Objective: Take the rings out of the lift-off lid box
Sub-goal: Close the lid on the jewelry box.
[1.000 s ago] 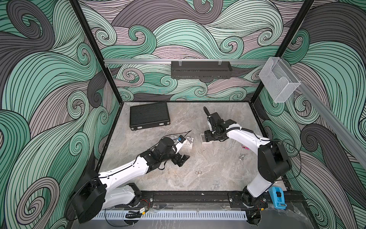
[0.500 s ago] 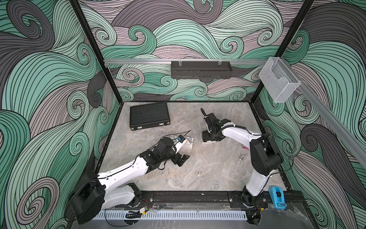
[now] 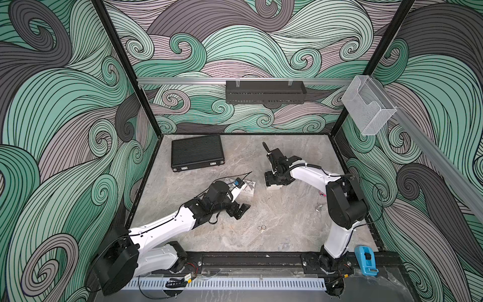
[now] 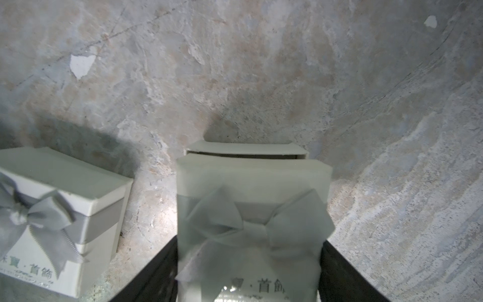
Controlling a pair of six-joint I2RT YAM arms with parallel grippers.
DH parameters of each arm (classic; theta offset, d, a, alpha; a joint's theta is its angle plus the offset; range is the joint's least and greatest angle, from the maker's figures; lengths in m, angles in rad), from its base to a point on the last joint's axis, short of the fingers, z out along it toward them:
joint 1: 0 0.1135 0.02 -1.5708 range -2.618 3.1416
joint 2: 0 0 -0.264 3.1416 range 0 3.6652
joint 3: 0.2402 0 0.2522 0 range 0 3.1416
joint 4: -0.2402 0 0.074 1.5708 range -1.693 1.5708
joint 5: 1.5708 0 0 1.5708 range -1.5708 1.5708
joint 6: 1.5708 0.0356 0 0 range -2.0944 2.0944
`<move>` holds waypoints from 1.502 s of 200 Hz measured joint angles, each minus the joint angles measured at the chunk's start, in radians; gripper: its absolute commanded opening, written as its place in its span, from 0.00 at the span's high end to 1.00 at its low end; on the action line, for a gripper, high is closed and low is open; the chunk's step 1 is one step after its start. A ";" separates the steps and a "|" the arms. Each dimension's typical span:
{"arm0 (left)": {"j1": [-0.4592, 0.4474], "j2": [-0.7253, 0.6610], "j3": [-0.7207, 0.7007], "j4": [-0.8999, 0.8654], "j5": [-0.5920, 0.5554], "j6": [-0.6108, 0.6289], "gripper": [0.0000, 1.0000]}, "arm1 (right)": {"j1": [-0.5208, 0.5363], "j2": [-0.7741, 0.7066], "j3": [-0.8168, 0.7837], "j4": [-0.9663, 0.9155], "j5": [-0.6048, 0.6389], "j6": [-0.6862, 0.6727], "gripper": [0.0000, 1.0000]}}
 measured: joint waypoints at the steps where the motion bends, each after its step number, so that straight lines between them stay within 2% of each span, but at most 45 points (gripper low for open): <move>1: 0.000 0.000 0.000 0.000 0.000 0.000 0.01 | 0.000 0.000 0.000 0.000 0.000 0.000 0.23; 300: 0.000 0.000 0.000 0.006 -0.003 -0.003 0.01 | 0.011 -0.028 0.013 0.021 0.029 0.003 0.23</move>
